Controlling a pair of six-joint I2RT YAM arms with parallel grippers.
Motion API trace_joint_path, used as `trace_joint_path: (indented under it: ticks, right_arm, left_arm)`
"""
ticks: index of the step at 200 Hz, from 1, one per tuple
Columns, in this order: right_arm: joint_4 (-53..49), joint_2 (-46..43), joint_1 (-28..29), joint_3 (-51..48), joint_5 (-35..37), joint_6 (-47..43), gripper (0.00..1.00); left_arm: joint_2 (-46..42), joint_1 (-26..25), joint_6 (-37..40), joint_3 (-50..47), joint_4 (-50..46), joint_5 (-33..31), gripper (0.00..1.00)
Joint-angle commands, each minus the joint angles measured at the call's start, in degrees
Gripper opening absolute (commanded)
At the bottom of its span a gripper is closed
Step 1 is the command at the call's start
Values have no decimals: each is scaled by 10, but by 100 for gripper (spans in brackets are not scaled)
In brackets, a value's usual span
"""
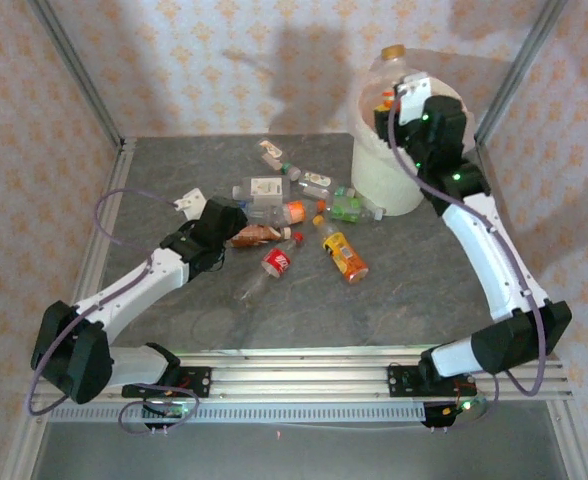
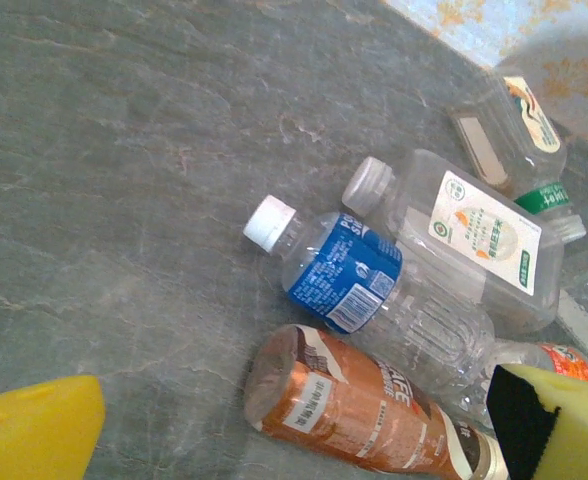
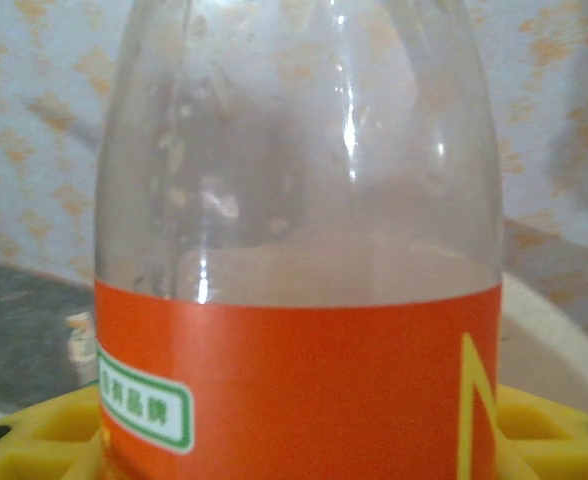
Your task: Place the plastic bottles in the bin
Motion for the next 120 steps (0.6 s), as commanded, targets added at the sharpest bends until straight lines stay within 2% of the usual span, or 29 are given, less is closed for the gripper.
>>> trace_joint_path:
  ticks: [1,20,33,56,71,102,120]
  right_arm:
    - [-49,27,-43,38,-119,-47,39]
    - [-102,59,-88,84,-189,-94,41]
    - [-178,84,-112,138,-242,-142,43]
    - [-301,139,-148,238,-292,-203,45]
    - [-398,179,-170,310,-334,-273,52]
    - [-537,263,-192,451,-352,-334,57]
    - [-567,296,-198,493,-359,-356,58]
  left_arm:
    - [-25,5,-18,-19,-7,-40,100]
    - [-41,5,-17,-24,-21,-46,100]
    - [-52,5,-16,-26,-35,-54,100]
    - [-79,5,-15,-37,-48,-60,100]
    - [-101,5,-10,-52,-44,-58,100]
    - [-153,5,-18,-77,-57,-73,100]
    - [-186,5,-18,-89,-65,-85,100]
